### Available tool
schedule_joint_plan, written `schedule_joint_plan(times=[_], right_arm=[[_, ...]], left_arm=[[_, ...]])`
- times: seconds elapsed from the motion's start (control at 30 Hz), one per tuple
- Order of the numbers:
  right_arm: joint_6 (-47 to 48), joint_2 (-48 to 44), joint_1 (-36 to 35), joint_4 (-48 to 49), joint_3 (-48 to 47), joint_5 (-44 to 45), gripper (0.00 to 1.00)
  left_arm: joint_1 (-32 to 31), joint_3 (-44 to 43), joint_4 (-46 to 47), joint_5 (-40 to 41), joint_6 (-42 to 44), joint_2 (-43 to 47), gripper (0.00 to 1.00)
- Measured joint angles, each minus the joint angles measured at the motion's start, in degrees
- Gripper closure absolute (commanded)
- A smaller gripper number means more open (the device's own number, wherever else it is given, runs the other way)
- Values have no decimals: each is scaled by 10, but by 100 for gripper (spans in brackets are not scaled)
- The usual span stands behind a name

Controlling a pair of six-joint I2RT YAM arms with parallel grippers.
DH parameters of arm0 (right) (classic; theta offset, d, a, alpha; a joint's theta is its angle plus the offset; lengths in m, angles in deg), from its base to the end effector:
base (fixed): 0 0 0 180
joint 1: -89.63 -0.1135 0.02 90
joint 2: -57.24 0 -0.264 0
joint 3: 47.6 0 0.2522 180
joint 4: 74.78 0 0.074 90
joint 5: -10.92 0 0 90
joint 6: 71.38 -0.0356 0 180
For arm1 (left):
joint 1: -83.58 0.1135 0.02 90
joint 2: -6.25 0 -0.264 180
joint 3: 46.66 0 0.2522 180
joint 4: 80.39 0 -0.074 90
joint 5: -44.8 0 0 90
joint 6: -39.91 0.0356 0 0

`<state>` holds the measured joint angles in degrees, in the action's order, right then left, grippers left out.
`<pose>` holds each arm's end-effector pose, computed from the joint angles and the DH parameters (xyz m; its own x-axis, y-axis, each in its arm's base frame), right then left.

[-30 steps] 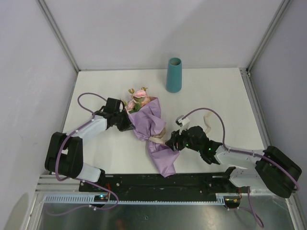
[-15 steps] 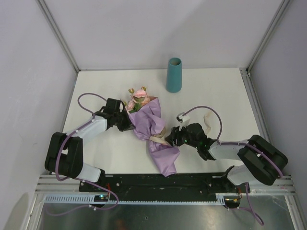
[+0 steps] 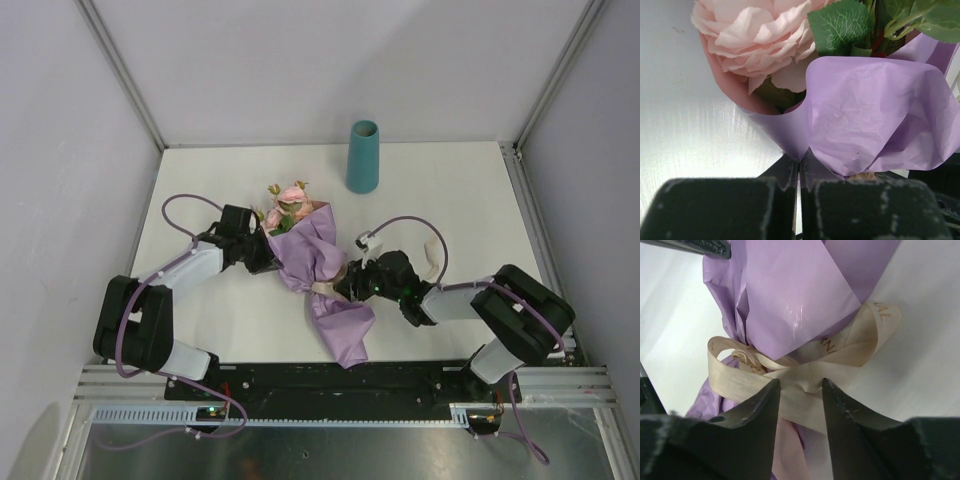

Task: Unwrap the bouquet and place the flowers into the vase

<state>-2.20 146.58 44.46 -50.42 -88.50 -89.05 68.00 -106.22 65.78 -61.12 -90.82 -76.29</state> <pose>0.1957 0.2056 0.1443 -0.5567 -0.0635 -0.8283 -0.6548 0.6471 0.3905 0.2644 -0.0838 0.1862 -0.8738 -0.4078 -0.2651 -0.2207 0.8181 -0.5311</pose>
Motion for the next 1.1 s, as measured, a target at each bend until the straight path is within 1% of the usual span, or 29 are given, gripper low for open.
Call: schedule_joint_plan(times=[0.13, 0.17, 0.2, 0.37, 0.53, 0.57, 0.6, 0.63, 0.7, 0.77, 0.87, 0.97, 1.1], right_arm=[[-1, 3, 0, -1, -4, 6, 90], [-1, 3, -1, -4, -5, 13, 95], [-3, 0, -1, -12, -5, 23, 97], [-13, -50, 3, -71, -5, 95, 100], [-26, -75, 11, -89, -5, 132, 100], [-28, -75, 12, -93, -5, 135, 97], [-31, -75, 14, -96, -5, 135, 90], [-34, -75, 16, -98, -5, 133, 80], [-42, -75, 22, -96, -5, 119, 63], [-51, -71, 31, -89, -5, 96, 53], [-68, -52, 50, -64, -5, 50, 46], [-82, -20, 65, -35, -5, 4, 44], [-99, 27, 79, -4, -6, -50, 45]], left_arm=[[0, 0, 2, -2, 0, 0, 100], [0, 0, 2, -2, 0, 0, 100], [0, 0, 3, -2, 0, 0, 100], [0, 3, 4, 3, -1, 1, 100], [0, 5, 5, 5, -3, 1, 100], [0, 5, 5, 5, -3, 1, 100], [0, 5, 5, 5, -3, 1, 100], [0, 5, 5, 5, -3, 1, 100], [0, 5, 5, 3, -3, 1, 100], [0, 5, 5, 2, -3, 2, 100], [0, 5, 6, 0, -3, 2, 100], [0, 5, 7, -4, -3, 2, 100], [0, 5, 7, -8, -3, 2, 100]])
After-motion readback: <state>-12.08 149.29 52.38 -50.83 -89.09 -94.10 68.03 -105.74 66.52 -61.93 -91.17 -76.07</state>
